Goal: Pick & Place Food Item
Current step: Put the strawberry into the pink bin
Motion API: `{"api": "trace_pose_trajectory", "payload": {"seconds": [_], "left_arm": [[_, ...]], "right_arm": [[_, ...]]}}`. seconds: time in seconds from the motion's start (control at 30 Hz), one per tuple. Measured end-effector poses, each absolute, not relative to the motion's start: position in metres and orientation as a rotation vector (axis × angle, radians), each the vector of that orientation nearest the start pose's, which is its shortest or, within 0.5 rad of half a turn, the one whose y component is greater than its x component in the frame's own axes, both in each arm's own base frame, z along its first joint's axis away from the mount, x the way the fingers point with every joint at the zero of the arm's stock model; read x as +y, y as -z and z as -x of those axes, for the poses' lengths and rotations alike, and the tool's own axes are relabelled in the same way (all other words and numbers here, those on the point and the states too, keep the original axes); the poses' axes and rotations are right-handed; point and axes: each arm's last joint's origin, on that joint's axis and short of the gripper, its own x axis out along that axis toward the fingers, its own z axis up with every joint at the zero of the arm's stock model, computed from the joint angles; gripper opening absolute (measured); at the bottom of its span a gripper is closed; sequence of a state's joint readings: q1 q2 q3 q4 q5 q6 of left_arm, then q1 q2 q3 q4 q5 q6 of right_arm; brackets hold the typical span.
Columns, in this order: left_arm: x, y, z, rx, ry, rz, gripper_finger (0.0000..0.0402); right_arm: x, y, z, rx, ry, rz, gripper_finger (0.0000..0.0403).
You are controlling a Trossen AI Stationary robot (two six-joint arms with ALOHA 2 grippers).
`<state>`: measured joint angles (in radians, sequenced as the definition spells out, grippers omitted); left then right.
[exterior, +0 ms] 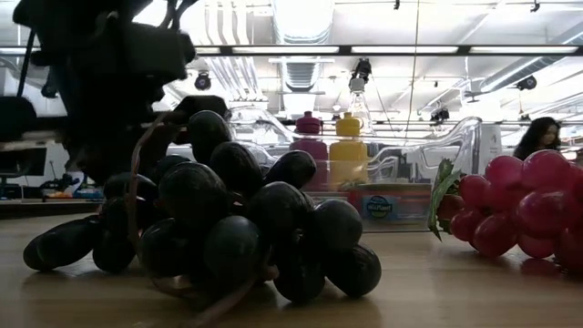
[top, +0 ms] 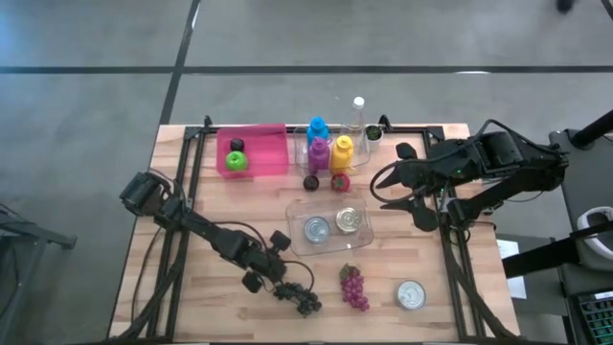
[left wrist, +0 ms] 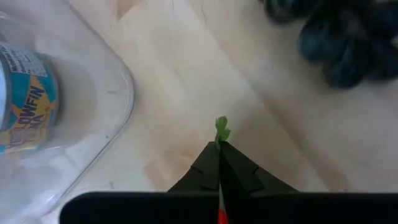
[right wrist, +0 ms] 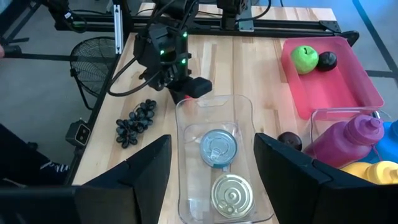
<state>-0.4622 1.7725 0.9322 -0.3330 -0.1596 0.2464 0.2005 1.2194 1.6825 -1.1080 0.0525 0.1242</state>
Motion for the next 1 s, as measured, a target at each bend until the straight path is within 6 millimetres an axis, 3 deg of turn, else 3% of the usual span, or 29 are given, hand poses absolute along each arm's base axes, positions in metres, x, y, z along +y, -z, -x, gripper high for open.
{"api": "trace_pose_trajectory", "payload": {"seconds": [0.5,0.73,1.0], "left_arm": [[-0.145,-0.174,-0.297,1.157,0.281,-0.411,0.0],[-0.136,-0.214,-0.279,1.123,0.2,-0.311,0.0],[-0.109,-0.257,-0.25,1.027,-0.104,-0.158,0.0]], "right_arm": [[0.038,-0.456,-0.195,0.648,-0.104,-0.034,0.0225],[0.038,-0.456,-0.195,0.648,-0.104,-0.035,0.0232],[0.038,-0.456,-0.195,0.648,-0.113,-0.007,0.0228]]}}
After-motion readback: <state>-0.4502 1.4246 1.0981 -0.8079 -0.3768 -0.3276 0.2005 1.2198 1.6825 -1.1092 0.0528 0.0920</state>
